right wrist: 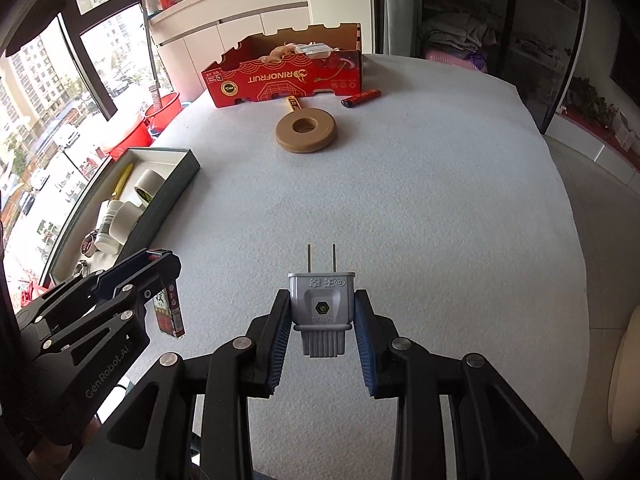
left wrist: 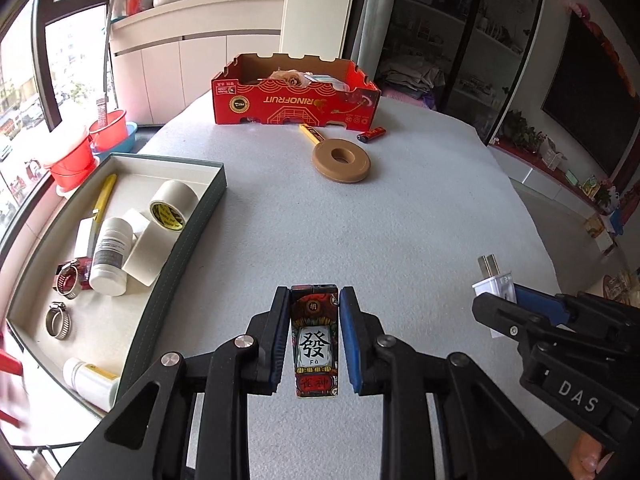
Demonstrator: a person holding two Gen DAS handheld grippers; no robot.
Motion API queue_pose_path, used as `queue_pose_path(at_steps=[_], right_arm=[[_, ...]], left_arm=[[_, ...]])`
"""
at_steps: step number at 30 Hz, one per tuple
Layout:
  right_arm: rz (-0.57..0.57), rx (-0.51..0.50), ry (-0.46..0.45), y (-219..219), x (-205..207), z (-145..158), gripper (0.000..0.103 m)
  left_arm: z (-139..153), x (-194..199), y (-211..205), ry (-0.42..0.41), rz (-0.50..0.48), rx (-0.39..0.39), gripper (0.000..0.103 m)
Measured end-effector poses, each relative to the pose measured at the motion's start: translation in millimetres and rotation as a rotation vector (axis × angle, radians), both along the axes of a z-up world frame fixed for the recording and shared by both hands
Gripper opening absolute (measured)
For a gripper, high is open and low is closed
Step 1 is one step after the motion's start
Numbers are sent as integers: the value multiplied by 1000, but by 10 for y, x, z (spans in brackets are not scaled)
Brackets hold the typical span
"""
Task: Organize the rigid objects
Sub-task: 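Carry the red box and white plug over the green tray with both grippers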
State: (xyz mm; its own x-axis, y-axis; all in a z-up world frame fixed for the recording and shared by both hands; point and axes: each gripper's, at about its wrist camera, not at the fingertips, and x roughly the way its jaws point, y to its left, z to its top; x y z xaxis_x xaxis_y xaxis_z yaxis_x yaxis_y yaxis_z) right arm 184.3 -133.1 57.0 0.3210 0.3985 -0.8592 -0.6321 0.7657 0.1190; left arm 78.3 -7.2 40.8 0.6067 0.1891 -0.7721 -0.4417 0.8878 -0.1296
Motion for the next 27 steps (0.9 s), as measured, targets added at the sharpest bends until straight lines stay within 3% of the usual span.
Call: queue_pose_path(at_steps=[10,20,27], right_arm=[[142,30,-48,644,-484,249,32],[330,91,-1,1813,-869,221,32],[350,76,17,2589,-786,22,32]], left_arm=[[153,-564,527,-49,141,10,27],[45,-1287,1646,-29,415,0,27],[-143,-1134,2016,25,431,-4,27]])
